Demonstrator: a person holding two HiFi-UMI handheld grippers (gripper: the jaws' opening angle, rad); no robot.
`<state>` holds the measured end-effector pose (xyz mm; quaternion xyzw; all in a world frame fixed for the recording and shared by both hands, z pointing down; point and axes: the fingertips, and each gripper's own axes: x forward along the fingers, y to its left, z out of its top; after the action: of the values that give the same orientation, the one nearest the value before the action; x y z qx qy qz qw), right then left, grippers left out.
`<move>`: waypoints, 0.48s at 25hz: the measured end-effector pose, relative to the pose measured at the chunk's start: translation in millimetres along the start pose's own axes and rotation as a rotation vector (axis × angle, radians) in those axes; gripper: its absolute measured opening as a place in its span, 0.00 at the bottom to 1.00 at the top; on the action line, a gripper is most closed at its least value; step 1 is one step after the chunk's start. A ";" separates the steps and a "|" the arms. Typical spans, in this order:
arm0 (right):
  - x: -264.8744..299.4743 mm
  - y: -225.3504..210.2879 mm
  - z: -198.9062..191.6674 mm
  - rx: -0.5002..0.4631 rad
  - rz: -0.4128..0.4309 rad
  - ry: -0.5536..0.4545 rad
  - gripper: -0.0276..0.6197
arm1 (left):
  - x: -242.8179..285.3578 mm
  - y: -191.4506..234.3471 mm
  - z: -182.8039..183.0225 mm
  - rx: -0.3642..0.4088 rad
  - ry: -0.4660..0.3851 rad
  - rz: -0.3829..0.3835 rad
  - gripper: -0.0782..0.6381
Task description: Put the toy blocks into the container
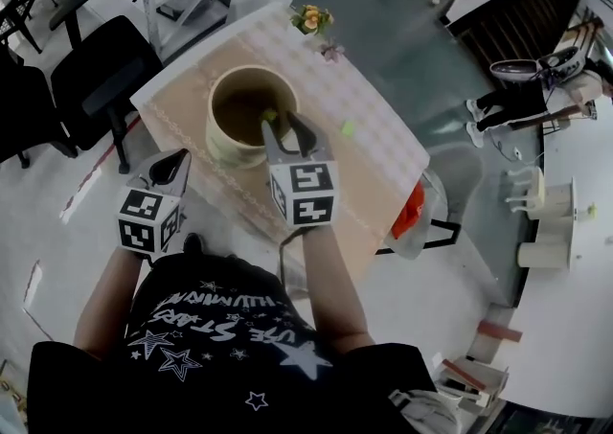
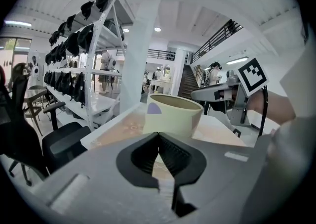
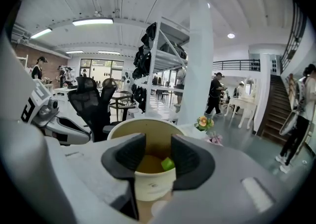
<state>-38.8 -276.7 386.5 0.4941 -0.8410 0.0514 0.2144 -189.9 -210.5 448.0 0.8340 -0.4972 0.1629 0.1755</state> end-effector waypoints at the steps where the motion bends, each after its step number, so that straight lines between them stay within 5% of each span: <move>1: 1.0 0.3 0.6 0.001 -0.009 0.000 0.29 | 0.4 1.0 -0.4 0.004 0.001 -0.010 0.12; 12: -30.4 -41.0 -20.2 0.098 -0.185 0.008 0.29 | 17.0 -31.0 -8.2 0.070 0.040 -0.156 0.12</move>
<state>15.1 -266.8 387.0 0.5794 -0.7873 0.0744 0.1972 -155.5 -206.1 458.8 0.8722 -0.4213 0.1828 0.1683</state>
